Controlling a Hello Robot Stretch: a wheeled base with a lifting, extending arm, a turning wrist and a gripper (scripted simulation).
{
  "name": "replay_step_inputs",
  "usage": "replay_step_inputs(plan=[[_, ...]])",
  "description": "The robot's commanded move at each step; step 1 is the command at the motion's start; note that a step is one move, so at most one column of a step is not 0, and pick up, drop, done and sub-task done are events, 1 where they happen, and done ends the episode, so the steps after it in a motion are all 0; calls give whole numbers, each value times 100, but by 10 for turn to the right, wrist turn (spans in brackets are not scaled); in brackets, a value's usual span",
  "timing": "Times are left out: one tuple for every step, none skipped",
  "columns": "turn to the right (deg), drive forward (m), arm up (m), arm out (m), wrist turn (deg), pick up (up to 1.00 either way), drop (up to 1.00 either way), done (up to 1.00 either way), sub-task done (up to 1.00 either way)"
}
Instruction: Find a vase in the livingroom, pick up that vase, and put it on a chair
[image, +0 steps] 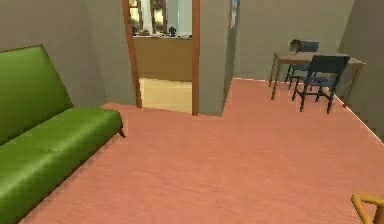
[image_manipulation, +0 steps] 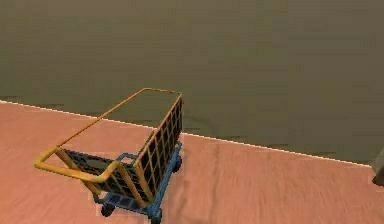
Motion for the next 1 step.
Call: replay_step_inputs(plan=[[-90,0,0,0,0,0,0,0,0]])
